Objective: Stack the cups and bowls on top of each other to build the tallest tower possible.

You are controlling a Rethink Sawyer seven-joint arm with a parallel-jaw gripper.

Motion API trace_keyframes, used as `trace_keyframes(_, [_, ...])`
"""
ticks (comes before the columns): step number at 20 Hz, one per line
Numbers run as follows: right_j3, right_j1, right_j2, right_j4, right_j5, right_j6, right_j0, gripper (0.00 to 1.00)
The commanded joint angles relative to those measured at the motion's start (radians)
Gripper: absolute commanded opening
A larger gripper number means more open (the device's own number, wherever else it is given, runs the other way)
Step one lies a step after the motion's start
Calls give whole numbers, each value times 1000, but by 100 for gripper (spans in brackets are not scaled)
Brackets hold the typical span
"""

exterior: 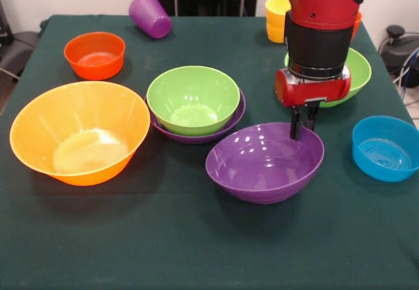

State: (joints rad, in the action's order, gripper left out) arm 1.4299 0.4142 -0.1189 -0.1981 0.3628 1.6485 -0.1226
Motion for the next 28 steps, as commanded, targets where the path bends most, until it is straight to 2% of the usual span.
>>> trace_keyframes(1, [-5, -39, -32, 5, -9, 109, -25, 0])
trace_keyframes(7, [3, -11, -42, 12, 31, 95, -28, 0])
trace_keyframes(11, [6, 26, -57, 27, 92, 77, -30, 0])
trace_keyframes(20, [71, 176, -97, 68, 220, 38, -55, 0])
trace_keyframes(28, [96, 265, -100, 99, 313, 21, -67, 0])
